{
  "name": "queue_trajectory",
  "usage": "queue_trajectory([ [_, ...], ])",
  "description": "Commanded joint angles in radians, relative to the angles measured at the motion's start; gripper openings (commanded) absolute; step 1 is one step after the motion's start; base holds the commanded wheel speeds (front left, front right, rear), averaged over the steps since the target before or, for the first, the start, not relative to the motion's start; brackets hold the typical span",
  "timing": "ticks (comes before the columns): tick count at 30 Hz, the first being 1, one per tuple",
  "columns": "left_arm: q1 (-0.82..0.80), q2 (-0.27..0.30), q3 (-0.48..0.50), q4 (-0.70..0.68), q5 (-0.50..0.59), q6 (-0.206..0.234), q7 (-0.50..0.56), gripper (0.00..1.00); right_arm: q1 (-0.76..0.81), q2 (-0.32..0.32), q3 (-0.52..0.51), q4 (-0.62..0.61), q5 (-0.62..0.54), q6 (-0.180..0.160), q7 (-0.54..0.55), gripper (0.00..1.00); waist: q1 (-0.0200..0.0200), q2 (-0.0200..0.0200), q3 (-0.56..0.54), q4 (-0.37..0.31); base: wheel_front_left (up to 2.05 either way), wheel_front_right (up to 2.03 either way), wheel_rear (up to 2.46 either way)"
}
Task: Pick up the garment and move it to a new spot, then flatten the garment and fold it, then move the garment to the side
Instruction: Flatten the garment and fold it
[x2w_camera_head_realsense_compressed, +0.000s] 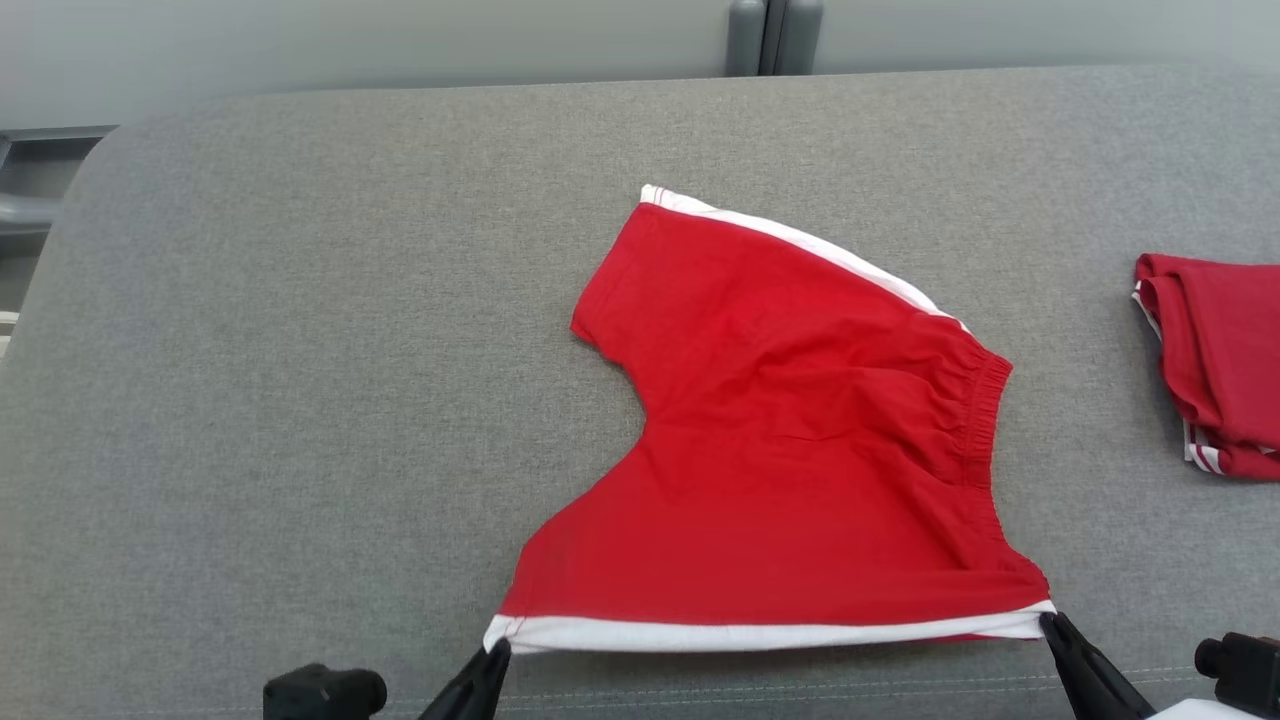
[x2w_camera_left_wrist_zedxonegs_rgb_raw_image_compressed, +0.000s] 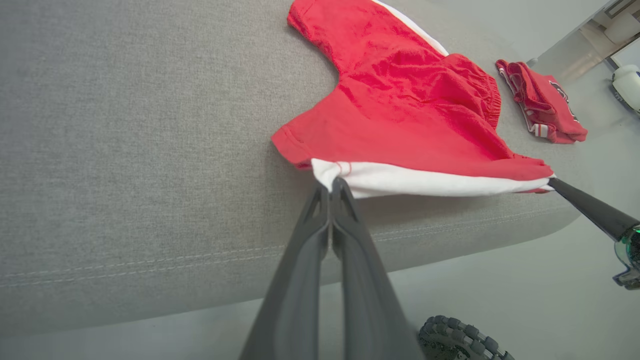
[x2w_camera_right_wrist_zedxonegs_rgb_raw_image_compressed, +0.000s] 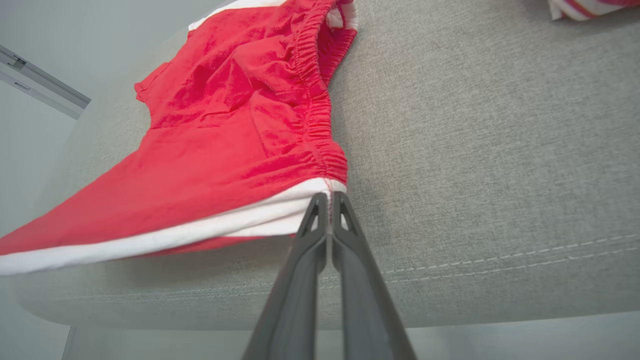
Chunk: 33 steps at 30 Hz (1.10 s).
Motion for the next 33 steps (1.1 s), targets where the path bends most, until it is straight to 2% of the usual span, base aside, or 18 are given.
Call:
queue_trajectory([
  [1,-0.043,0.013,0.011,0.0,0.018,-0.005,-0.006,0.0,-0.008,0.003,-0.009,-0.009,-0.005,-0.001,0.005,0.0,0.0001,-0.0001,0.005,-0.014,0.0,0.0,0.0],
  [7,-0.203,0.033,0.041,0.043,0.061,-0.05,-0.004,0.0,-0.125,-0.011,0.019,-0.015,-0.007,-0.001,0.015,0.0,0.0001,-0.0001,0.045,-0.052,0.0,0.0,0.0],
  [10,-0.275,0.018,0.049,0.063,0.057,-0.072,-0.004,0.0,-0.182,-0.022,0.031,-0.009,-0.009,-0.001,0.006,0.0,0.0001,-0.0001,0.068,-0.065,0.0,0.0,0.0],
  [15,-0.506,0.013,0.048,0.173,0.069,-0.155,0.039,0.0,-0.341,-0.043,0.06,0.02,0.002,-0.001,-0.022,0.0,0.0001,-0.0001,0.139,-0.094,0.0,0.0,0.0],
  [18,-0.653,-0.011,0.046,0.268,0.04,-0.214,0.073,0.0,-0.44,-0.058,0.076,0.065,0.008,-0.001,-0.042,0.0,0.0001,-0.0001,0.185,-0.11,0.0,0.0,0.0],
  [25,-0.963,-0.073,0.044,0.536,0.009,-0.32,0.127,0.0,-0.658,-0.064,0.144,0.205,0.03,-0.001,-0.098,0.0,0.0001,-0.0001,0.277,-0.162,0.0,0.0,0.0],
  [33,-1.193,-0.131,0.032,0.877,-0.027,-0.406,0.123,0.0,-0.822,-0.046,0.223,0.383,0.062,-0.001,-0.172,0.0,0.0001,-0.0001,0.344,-0.22,0.0,0.0,0.0],
])
